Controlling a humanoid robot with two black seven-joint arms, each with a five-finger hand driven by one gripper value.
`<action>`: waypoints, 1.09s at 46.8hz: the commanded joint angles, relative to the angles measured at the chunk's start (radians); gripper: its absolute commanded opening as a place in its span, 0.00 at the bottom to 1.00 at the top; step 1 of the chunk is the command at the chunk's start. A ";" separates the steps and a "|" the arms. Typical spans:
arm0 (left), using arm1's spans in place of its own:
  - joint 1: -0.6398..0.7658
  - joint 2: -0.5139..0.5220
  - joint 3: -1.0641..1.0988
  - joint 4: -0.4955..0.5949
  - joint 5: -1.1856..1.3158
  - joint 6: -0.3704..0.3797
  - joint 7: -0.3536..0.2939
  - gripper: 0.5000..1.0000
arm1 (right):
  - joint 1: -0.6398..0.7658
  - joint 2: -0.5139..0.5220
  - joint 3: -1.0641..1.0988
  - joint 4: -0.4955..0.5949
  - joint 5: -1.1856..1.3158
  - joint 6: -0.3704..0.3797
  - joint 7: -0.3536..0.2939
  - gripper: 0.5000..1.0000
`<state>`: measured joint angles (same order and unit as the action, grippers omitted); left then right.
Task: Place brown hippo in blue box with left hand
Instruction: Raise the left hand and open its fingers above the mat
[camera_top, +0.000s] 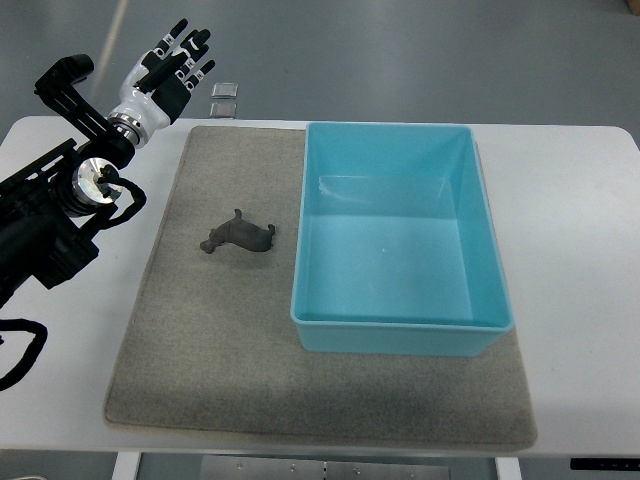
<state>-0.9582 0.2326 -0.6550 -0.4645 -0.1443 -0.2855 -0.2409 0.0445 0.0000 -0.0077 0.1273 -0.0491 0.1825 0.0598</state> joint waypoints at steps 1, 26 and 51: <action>-0.001 0.001 0.002 0.000 0.002 0.000 0.000 0.99 | 0.000 0.000 0.000 0.000 0.000 0.000 0.000 0.87; 0.001 0.002 0.005 -0.008 0.012 -0.001 0.000 0.99 | 0.000 0.000 0.000 0.000 0.000 0.000 0.000 0.87; 0.001 0.074 0.103 -0.094 0.058 -0.021 0.003 0.99 | 0.000 0.000 0.000 0.000 0.000 0.000 0.000 0.87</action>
<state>-0.9543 0.2982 -0.5639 -0.5529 -0.0963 -0.3029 -0.2377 0.0445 0.0000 -0.0077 0.1274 -0.0491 0.1825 0.0598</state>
